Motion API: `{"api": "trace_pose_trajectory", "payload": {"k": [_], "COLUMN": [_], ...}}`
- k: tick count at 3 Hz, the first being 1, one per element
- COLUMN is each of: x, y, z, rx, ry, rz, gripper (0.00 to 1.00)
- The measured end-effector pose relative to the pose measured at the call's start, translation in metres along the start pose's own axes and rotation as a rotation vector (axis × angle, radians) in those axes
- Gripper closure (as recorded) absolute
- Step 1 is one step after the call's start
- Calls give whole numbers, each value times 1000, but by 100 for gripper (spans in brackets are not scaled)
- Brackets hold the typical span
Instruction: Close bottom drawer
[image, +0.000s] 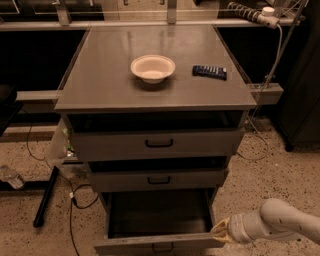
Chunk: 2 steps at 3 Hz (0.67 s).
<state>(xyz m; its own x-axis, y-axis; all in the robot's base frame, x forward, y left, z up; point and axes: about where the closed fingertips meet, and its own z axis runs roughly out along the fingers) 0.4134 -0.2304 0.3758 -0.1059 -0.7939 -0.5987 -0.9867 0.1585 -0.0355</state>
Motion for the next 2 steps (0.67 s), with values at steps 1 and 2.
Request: {"api": "trace_pose_trajectory", "payload": {"k": [1, 2], "x": [40, 78], "y": [-2, -2], "z": [58, 126], "rx": [-18, -23], "ry": [12, -94], "rz": [67, 117], "gripper": [100, 100]}}
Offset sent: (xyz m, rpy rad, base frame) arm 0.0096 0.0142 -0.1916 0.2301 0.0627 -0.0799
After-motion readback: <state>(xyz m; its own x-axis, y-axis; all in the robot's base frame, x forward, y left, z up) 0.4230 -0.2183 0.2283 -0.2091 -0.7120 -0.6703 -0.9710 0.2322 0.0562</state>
